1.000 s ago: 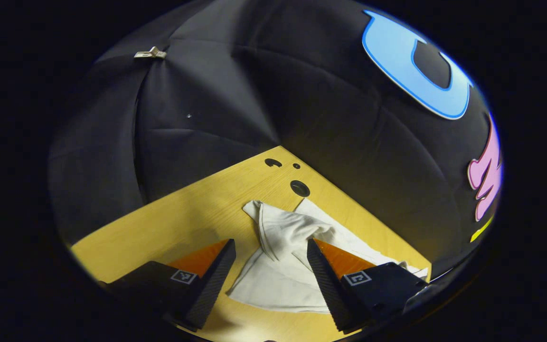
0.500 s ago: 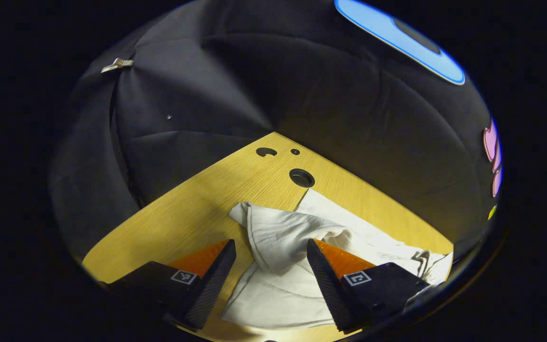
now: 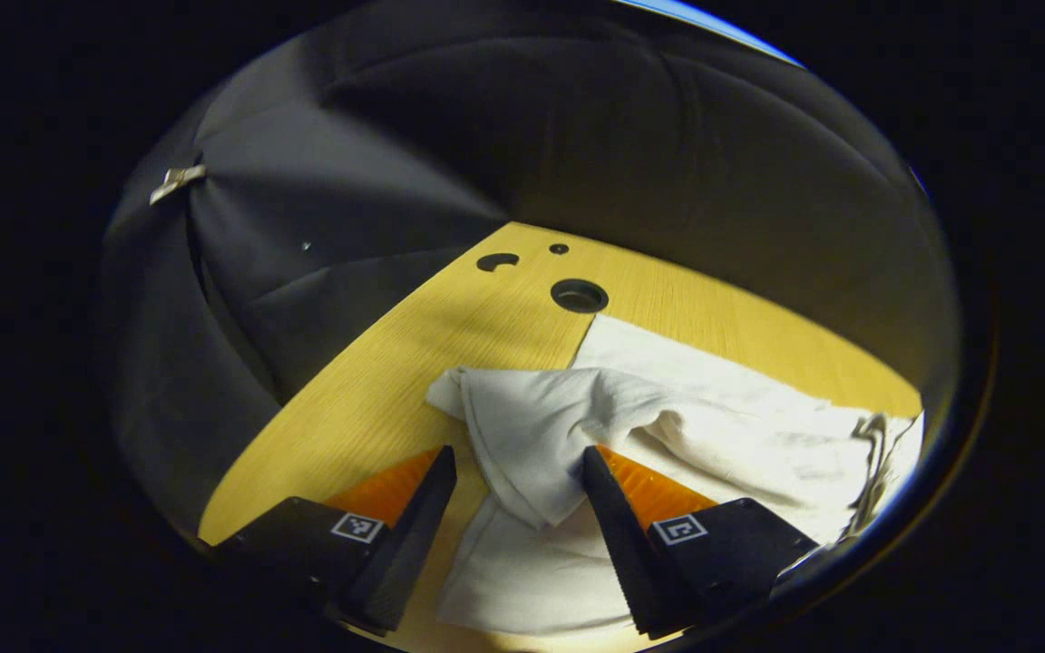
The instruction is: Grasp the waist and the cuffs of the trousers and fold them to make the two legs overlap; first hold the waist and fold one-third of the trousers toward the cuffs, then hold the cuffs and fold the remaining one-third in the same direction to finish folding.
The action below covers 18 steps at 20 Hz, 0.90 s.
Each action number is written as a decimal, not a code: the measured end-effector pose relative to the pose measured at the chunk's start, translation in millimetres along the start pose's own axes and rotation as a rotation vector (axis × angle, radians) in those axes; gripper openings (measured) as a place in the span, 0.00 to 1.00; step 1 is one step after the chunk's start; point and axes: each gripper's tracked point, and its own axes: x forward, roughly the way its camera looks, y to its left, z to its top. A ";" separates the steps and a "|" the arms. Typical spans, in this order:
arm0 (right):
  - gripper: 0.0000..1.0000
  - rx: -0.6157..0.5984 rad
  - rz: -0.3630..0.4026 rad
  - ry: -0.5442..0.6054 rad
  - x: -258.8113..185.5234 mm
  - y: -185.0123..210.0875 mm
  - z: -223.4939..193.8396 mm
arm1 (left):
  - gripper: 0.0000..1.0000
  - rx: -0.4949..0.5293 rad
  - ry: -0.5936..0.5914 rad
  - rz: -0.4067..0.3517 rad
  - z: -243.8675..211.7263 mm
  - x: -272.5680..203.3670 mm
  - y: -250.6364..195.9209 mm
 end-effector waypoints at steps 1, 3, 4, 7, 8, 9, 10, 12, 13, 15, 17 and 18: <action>0.99 0.019 0.000 0.001 -5.4 0.9 1.1 | 0.91 0.004 0.001 -0.018 1.5 1.3 -6.6; 0.99 0.033 -0.005 0.010 -13.6 3.4 -2.8 | 0.70 0.005 0.004 -0.008 -1.7 -0.2 -9.5; 0.99 0.034 -0.007 0.014 -18.7 3.8 -5.1 | 0.69 0.000 0.003 -0.005 -2.0 -2.5 -10.5; 0.99 0.020 0.001 0.034 -25.5 3.0 -10.9 | 0.59 0.008 0.008 -0.036 -2.6 -2.9 -20.5; 0.99 0.024 -0.003 0.035 -25.6 0.2 -7.5 | 0.40 0.019 0.008 -0.042 -3.6 -2.8 -24.0; 0.99 0.039 -0.003 0.028 -25.1 -1.5 -2.0 | 0.35 0.033 0.009 -0.042 -2.3 -2.0 -25.6; 0.99 0.055 -0.005 0.018 -24.4 -2.7 3.9 | 0.25 0.046 0.009 -0.045 -3.5 -2.2 -26.8; 0.98 0.065 -0.020 -0.006 -26.5 -7.7 14.0 | 0.17 0.081 0.012 -0.067 -4.9 -3.6 -30.1; 0.98 0.057 -0.031 -0.016 -28.2 -10.7 16.6 | 0.15 0.117 0.007 -0.084 -4.5 -3.6 -30.2; 0.99 0.044 -0.054 -0.026 -30.5 -19.7 19.3 | 0.08 0.168 0.007 -0.103 -5.0 -3.9 -30.0; 0.99 0.047 -0.070 -0.029 -35.6 -27.9 21.9 | 0.06 0.146 0.011 -0.102 0.0 -7.8 -29.8; 0.98 0.050 -0.074 -0.036 -39.1 -32.1 24.6 | 0.06 0.124 -0.006 -0.106 5.7 -13.1 -30.9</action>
